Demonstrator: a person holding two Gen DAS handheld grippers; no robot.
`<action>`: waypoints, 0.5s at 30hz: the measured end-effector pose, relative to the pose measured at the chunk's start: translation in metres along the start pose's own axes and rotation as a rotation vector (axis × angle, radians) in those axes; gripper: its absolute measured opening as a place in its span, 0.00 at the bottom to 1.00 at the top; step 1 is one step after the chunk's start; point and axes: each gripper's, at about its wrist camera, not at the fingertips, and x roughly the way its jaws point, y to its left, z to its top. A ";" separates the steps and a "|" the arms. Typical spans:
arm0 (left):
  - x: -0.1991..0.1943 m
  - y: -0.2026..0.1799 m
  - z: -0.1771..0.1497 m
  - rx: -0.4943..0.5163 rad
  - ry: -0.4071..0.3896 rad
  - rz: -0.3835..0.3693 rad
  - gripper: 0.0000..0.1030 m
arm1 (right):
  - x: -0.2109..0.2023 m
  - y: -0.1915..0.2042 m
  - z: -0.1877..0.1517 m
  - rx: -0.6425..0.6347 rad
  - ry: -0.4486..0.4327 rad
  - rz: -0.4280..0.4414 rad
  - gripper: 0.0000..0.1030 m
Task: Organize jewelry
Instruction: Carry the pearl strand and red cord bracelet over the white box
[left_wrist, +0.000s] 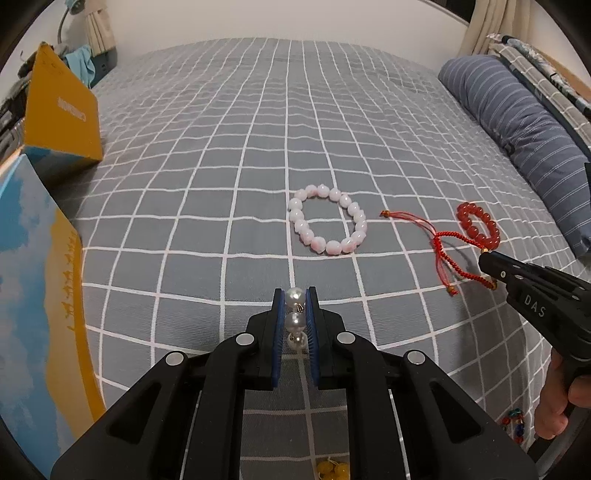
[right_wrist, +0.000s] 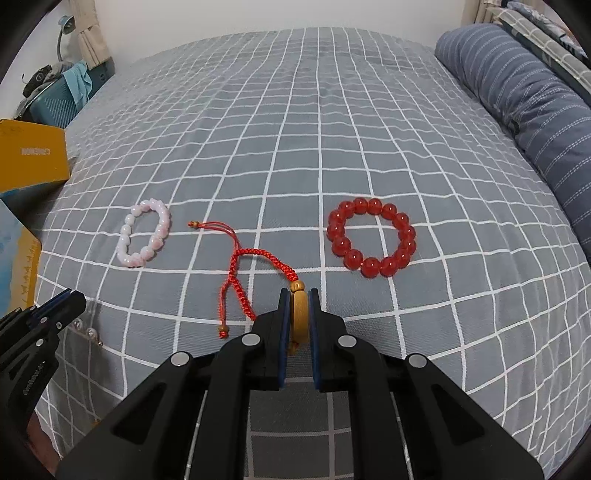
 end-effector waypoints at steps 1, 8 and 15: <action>-0.003 0.000 0.000 -0.001 -0.005 -0.001 0.10 | -0.002 0.001 0.000 -0.002 -0.005 0.001 0.09; -0.017 -0.002 0.000 0.006 -0.030 -0.008 0.10 | -0.016 0.004 0.000 -0.015 -0.044 -0.001 0.09; -0.029 -0.003 0.000 0.013 -0.051 -0.011 0.10 | -0.023 0.005 0.000 -0.013 -0.058 -0.003 0.09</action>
